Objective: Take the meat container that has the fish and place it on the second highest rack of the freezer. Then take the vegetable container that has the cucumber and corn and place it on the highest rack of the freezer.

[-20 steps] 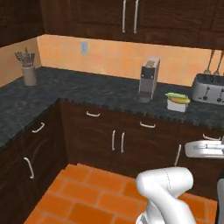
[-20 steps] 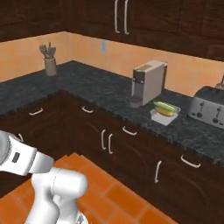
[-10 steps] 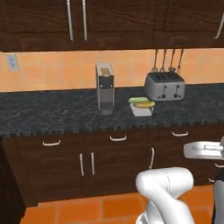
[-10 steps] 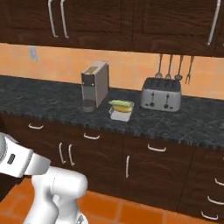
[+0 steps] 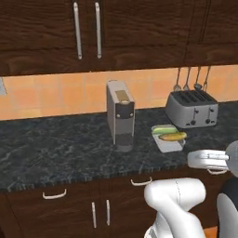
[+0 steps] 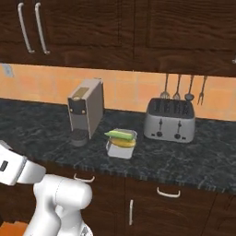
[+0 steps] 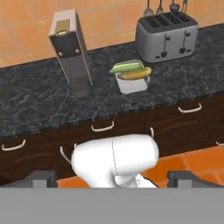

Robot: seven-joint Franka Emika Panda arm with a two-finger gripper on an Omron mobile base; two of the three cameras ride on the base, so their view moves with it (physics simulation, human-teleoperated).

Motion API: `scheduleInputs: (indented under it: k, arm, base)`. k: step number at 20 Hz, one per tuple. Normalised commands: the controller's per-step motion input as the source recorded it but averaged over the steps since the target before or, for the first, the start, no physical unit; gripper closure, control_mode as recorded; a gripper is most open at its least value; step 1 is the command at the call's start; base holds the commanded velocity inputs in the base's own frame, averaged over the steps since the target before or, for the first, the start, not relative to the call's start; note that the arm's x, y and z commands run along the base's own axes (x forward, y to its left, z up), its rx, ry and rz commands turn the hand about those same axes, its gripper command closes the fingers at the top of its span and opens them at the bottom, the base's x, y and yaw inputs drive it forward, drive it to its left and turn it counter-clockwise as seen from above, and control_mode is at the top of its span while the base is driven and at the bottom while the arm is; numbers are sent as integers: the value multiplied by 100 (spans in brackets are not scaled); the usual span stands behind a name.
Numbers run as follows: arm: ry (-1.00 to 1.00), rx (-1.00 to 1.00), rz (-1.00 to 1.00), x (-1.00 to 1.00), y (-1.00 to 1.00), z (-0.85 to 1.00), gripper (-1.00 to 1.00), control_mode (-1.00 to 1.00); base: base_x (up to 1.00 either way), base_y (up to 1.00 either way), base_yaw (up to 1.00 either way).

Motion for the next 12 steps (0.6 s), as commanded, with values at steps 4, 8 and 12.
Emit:
scheduleInputs:
  k: [4,8,12]
  arm:
    - [0,0,0,0,0,0,-100,100]
    - [0,0,0,0,0,0,-100,100]
    - [7,0,0,36,-8,-6,-100,-100]
  base:
    - [39,8,-47]
    - [67,0,-30]
    - [16,0,-2]
